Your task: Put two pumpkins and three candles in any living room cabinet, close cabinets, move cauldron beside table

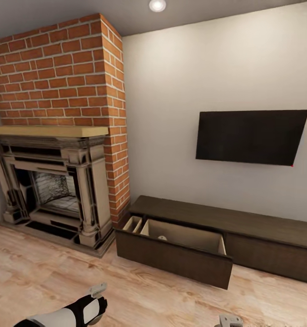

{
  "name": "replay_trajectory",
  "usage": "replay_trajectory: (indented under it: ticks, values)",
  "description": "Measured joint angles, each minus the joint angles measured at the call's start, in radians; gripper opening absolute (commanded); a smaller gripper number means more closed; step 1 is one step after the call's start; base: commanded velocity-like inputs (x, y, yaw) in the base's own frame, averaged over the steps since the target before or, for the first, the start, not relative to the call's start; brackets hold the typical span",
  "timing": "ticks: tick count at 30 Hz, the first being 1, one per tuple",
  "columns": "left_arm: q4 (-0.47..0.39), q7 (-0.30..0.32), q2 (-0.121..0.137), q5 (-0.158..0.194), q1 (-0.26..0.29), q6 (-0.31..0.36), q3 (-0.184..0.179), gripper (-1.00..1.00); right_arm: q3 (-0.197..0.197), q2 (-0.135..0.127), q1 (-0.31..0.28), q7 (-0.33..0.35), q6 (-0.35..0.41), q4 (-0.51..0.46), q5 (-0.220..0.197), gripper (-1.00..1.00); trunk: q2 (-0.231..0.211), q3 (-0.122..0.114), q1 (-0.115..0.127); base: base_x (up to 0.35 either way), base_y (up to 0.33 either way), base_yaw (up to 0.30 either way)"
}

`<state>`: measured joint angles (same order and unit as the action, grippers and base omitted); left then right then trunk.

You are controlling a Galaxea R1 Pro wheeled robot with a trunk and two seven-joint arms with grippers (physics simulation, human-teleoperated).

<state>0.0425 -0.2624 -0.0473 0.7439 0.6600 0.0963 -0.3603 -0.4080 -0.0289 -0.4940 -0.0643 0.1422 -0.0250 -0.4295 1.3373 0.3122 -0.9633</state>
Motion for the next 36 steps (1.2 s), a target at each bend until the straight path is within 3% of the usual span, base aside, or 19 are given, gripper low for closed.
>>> replay_trajectory:
  ticks: [10, 23, 29, 36]
  values:
    - [0.000, 0.000, 0.000, 0.000, -0.001, 0.000, 0.000, -1.00, 0.000, 0.000, 0.000, 0.000, 0.000, 0.000, 0.000, -1.00, 0.000, 0.000, 0.000, 0.248, 0.246, -0.294]
    - [-0.001, 0.000, 0.000, 0.000, -0.001, 0.001, 0.000, -1.00, 0.000, 0.000, 0.000, -0.001, 0.000, 0.000, 0.000, -1.00, 0.000, 0.000, 0.000, 0.316, 0.016, -0.288]
    - [0.000, 0.000, 0.000, 0.001, -0.001, 0.000, 0.000, -1.00, 0.000, 0.000, 0.000, 0.000, 0.000, 0.000, 0.000, -1.00, 0.000, 0.000, 0.000, 0.294, 0.141, -0.068]
    - [-0.001, 0.000, 0.000, 0.001, -0.001, -0.001, -0.002, -1.00, -0.001, 0.000, 0.000, -0.001, 0.000, 0.000, 0.000, -1.00, 0.000, 0.000, 0.000, 0.050, 0.031, -0.037]
